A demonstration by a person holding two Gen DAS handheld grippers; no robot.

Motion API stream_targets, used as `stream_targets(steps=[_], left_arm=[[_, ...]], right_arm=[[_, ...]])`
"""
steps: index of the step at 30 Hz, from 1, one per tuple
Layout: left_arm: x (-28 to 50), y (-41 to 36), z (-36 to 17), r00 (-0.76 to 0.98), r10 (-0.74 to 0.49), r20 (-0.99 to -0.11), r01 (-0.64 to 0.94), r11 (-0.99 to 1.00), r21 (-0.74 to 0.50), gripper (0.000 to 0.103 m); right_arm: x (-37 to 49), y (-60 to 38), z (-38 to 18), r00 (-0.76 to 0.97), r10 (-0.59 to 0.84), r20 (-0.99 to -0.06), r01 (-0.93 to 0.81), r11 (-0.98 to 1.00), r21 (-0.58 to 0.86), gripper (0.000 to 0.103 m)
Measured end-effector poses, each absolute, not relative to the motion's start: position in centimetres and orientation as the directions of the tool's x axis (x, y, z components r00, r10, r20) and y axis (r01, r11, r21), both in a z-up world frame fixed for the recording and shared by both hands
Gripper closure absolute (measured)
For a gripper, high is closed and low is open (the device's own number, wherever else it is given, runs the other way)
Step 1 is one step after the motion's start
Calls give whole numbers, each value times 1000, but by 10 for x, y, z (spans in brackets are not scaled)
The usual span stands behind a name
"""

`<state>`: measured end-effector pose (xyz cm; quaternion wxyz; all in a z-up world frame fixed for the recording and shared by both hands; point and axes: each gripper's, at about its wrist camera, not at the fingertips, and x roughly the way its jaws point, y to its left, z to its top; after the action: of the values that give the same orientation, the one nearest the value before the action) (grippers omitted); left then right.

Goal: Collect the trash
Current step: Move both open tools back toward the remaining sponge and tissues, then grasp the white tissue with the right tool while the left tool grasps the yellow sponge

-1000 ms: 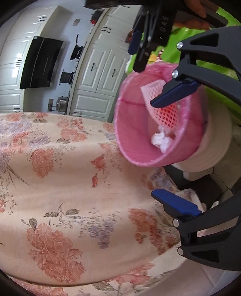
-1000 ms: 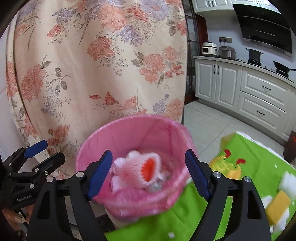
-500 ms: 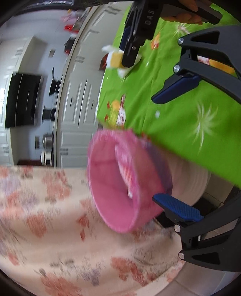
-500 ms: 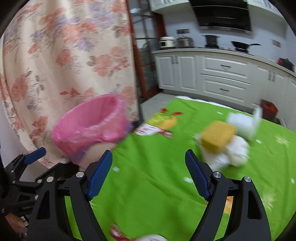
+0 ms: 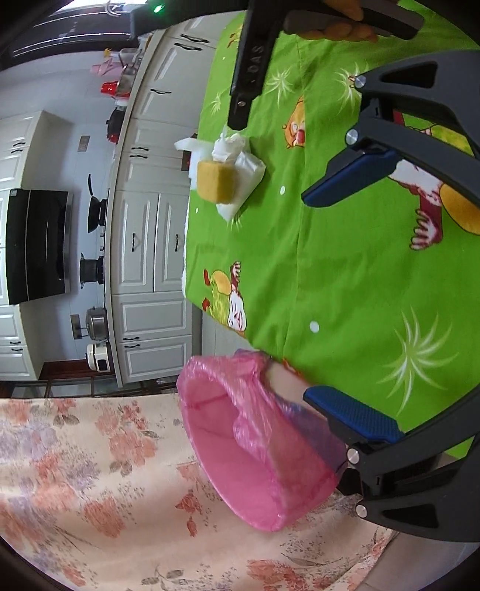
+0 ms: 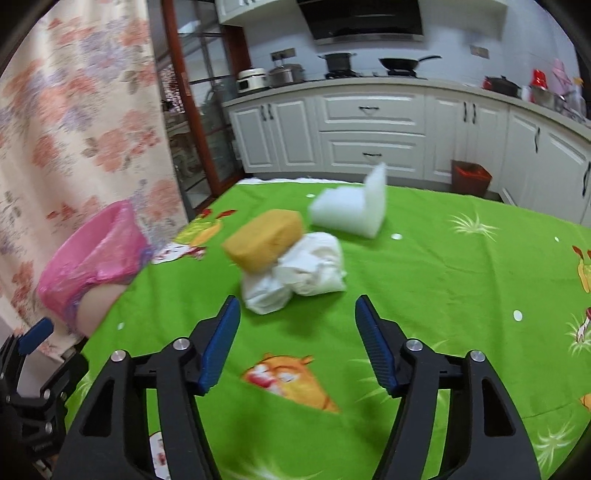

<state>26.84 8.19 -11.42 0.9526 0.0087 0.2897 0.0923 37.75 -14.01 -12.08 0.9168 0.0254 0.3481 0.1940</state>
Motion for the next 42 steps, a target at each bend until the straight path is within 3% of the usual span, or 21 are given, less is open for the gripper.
stream_targets(steps=[10, 18, 25, 28, 42], left_arm=[[271, 78, -119, 806, 208, -555, -172, 978, 117, 9], [279, 88, -119, 798, 220, -561, -193, 975, 109, 9], [286, 84, -120, 797, 210, -567, -180, 978, 109, 9], [288, 80, -121, 796, 198, -572, -171, 980, 103, 9], [317, 28, -114, 813, 103, -573, -73, 994, 75, 9]], right_arm=[[419, -129, -126, 665, 378, -645, -335, 922, 194, 46], [444, -123, -142, 613, 378, -694, -322, 922, 217, 54], [441, -130, -143, 601, 395, -695, -329, 915, 235, 85], [429, -138, -141, 616, 377, -692, -319, 922, 219, 91], [356, -225, -139, 701, 191, -687, -139, 982, 130, 92]])
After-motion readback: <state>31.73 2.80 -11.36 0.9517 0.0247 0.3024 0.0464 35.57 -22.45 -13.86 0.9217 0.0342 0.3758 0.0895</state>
